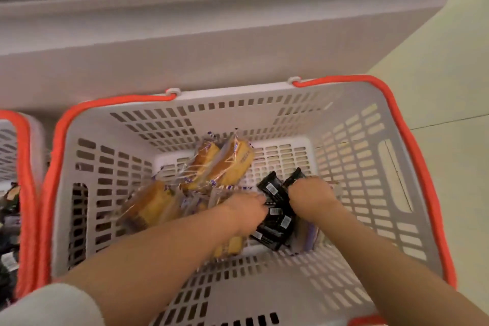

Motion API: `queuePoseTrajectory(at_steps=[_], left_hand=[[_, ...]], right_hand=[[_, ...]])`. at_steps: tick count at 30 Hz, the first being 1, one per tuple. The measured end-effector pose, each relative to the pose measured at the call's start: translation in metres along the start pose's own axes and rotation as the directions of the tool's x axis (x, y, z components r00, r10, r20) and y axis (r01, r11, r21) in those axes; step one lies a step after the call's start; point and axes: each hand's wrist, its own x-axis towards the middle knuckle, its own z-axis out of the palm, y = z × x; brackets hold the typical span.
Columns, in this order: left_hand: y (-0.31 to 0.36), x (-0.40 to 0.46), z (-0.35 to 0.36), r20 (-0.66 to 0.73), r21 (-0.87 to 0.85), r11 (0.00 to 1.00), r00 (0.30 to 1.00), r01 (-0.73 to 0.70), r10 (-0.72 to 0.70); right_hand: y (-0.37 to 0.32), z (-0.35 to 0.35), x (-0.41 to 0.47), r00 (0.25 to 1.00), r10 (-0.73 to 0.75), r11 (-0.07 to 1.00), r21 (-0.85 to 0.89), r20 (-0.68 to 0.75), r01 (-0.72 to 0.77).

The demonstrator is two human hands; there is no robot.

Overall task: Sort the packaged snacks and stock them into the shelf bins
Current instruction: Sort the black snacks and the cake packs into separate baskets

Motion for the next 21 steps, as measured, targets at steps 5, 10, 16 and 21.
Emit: queuePoseTrajectory(at_steps=[5, 10, 16, 21], left_hand=[[-0.009, 0.029, 0.012, -0.05, -0.103, 0.994, 0.998, 0.043, -0.048], [0.0, 0.044, 0.021, -0.069, -0.013, 0.999, 0.997, 0.036, -0.037], [0.007, 0.04, 0.024, -0.043, -0.144, 0.988, 0.997, 0.056, -0.062], [-0.008, 0.024, 0.022, 0.032, -0.379, 0.919, 0.994, 0.111, -0.107]], right_hand=[[0.029, 0.016, 0.006, 0.959, 0.152, 0.969, 0.155, 0.24, -0.192], [0.033, 0.026, 0.012, 0.944, 0.313, 0.847, 0.42, 0.105, -0.327], [0.039, 0.039, 0.022, 0.968, 0.181, 0.86, 0.451, 0.172, -0.241], [0.039, 0.045, 0.027, 0.978, 0.12, 0.802, 0.565, 0.169, -0.196]])
